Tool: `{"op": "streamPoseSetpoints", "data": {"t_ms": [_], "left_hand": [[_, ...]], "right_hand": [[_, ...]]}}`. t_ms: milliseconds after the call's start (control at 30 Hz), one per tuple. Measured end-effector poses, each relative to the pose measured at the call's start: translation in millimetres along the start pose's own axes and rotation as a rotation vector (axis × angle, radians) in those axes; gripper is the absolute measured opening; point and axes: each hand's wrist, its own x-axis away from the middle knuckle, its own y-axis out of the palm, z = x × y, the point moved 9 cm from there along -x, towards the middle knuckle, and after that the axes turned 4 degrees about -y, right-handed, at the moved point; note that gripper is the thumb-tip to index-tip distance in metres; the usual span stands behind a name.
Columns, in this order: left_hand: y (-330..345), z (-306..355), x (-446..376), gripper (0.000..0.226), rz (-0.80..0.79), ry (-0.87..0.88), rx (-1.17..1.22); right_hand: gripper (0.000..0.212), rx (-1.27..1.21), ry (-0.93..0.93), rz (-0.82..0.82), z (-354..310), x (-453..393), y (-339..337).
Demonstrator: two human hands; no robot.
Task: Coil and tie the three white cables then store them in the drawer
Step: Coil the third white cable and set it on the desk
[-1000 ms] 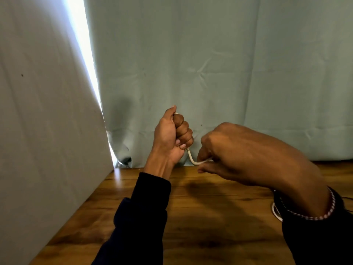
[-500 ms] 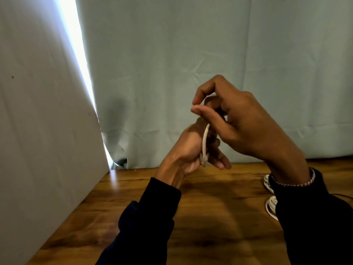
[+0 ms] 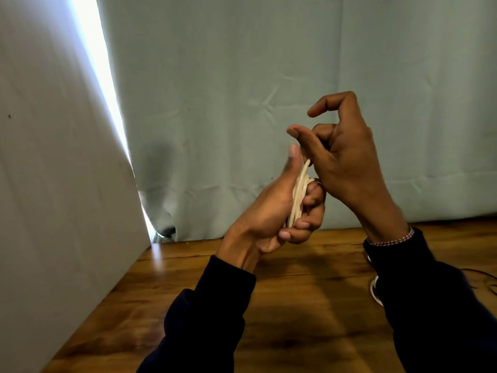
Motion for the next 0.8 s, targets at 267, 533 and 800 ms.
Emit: {"op": "streamPoseSetpoints", "data": {"t_ms": [267, 533, 800], "left_hand": [[-4, -2, -7, 0.057, -0.122, 0.055, 0.111], [-2, 9, 1, 0.050, -0.380, 0.101, 0.307], [-7, 18, 5, 0.049, -0.479, 0.238, 0.442]], "right_hand": [[0.014, -0.307, 0.408, -0.363, 32, 15, 28], [0.053, -0.288, 0.403, -0.642, 2, 30, 48], [0.053, 0.015, 0.162, -0.387, -18, 19, 46]]}}
